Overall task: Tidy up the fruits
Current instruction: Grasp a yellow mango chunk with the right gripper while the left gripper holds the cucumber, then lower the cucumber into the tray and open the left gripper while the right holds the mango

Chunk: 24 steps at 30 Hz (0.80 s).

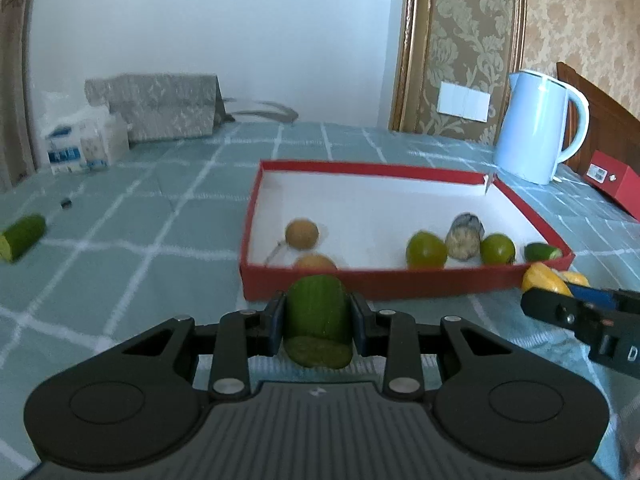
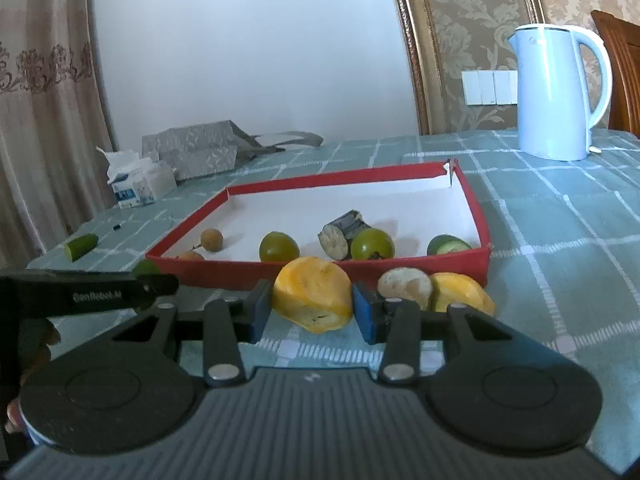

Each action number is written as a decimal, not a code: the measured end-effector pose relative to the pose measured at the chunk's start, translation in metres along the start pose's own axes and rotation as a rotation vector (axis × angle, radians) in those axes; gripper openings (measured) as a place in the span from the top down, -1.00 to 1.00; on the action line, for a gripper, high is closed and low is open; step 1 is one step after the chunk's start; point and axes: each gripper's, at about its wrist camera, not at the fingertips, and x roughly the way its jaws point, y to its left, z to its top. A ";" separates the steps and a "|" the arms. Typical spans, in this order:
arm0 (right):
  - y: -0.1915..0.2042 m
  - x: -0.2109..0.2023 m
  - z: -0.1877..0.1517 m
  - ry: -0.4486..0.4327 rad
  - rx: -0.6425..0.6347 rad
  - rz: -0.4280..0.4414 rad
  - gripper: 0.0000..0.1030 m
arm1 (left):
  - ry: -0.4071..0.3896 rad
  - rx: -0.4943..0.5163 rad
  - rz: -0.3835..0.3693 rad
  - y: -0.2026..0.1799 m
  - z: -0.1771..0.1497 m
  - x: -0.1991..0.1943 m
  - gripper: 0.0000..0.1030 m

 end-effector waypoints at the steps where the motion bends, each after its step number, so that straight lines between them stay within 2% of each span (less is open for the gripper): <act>1: 0.000 0.000 0.000 -0.002 -0.001 0.003 0.20 | -0.006 0.006 0.006 -0.001 0.003 -0.001 0.37; 13: 0.001 -0.009 -0.002 -0.045 -0.011 0.004 0.20 | -0.023 0.045 0.031 -0.014 0.024 0.006 0.37; 24: 0.000 -0.011 -0.001 -0.053 0.006 0.012 0.20 | 0.007 0.087 0.039 -0.031 0.051 0.047 0.37</act>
